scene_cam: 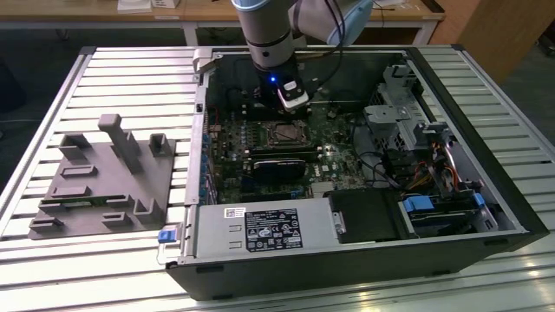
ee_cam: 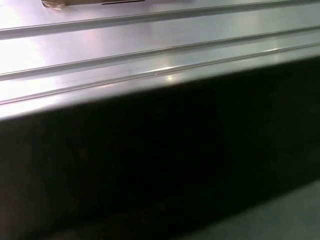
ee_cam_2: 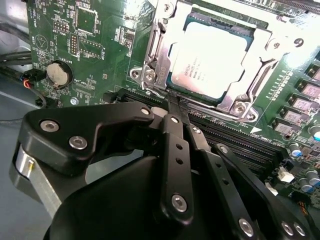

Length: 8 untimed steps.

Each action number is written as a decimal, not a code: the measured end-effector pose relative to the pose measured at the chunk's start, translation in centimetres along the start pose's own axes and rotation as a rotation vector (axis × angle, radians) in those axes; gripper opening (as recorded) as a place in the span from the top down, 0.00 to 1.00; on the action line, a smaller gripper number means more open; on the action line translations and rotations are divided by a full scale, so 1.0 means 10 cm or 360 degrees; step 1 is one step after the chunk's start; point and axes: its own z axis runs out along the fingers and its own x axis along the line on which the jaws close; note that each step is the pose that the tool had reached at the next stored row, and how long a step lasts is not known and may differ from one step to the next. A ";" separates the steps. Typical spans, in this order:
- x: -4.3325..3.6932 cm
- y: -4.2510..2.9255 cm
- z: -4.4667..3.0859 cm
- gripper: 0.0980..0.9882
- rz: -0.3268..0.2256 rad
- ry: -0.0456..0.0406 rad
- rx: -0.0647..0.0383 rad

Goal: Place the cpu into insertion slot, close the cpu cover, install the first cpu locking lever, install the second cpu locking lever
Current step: 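Install the first cpu locking lever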

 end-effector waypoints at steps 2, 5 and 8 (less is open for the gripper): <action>0.000 -0.002 0.000 0.99 0.0001 0.0001 -0.0004; -0.001 -0.003 0.000 0.99 0.0004 0.0004 -0.0016; -0.001 -0.003 -0.001 0.99 0.0007 0.0008 -0.0028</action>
